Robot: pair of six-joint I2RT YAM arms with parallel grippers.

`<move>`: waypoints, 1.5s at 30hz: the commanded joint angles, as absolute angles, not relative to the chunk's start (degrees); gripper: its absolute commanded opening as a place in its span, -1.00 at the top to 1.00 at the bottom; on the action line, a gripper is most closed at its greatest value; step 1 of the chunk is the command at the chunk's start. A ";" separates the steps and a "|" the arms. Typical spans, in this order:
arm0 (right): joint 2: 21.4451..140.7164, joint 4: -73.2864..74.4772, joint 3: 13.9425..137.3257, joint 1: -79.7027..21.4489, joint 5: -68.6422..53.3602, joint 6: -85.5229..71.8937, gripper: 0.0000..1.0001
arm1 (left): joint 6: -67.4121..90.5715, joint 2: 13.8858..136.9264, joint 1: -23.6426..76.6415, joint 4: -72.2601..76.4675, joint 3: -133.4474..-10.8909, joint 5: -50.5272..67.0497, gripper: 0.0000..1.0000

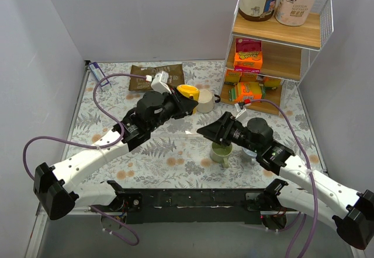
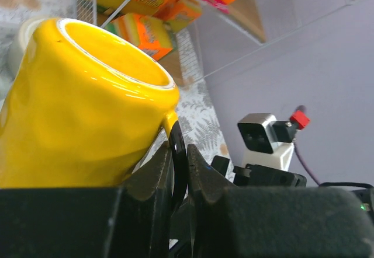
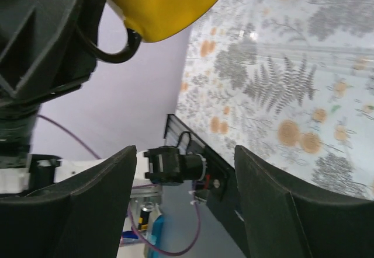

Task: Turn the mug right side up

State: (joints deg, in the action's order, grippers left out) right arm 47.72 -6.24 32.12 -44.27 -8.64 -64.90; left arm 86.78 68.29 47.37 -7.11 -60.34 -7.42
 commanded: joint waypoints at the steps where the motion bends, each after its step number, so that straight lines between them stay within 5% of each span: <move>1: 46.41 -19.76 34.45 -43.95 -10.03 -72.41 -0.49 | 82.97 62.85 46.41 11.76 -59.15 -2.91 1.00; 23: 46.75 -52.30 36.12 -43.77 -5.62 -55.90 -0.55 | 103.17 56.25 46.32 31.81 -59.24 12.39 1.00; 45: 57.04 -77.08 38.32 -43.77 -7.74 -64.07 -0.47 | 109.07 58.45 46.32 41.75 -55.99 14.77 1.00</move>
State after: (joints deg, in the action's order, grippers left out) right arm 57.08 -69.28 34.85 -43.88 -7.88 -63.33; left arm 108.20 59.59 46.46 35.18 -56.49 14.46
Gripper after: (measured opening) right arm 0.743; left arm 0.101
